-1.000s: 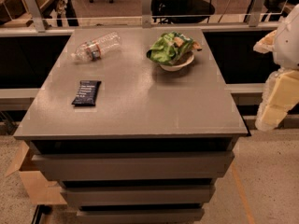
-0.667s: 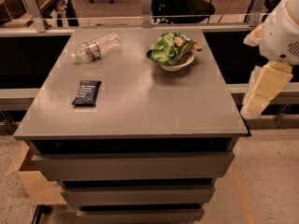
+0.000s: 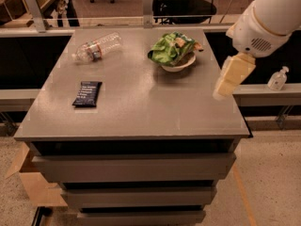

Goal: Pick green rice chip bag from paper bowl and place on counter

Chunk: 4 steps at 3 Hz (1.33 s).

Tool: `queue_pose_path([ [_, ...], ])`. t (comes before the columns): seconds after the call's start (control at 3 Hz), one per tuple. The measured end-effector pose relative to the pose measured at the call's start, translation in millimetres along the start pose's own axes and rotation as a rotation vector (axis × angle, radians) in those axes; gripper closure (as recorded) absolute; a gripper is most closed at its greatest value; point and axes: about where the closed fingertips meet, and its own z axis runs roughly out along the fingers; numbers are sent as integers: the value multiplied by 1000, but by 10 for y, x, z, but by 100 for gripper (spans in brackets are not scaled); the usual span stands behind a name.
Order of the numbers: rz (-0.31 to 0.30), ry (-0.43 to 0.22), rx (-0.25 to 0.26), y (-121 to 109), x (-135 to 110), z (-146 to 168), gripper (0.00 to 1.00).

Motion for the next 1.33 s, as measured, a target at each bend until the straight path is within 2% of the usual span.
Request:
queue_pose_path([
  [0.33,31,-60,65,-367,-186,301,0],
  [0.67,31,-60,65,-367,-188,302,0],
  [1.0,-12,-93,81,-446,-408,421,0],
  [1.33,-65,-137,118,-585,-713,514,0],
])
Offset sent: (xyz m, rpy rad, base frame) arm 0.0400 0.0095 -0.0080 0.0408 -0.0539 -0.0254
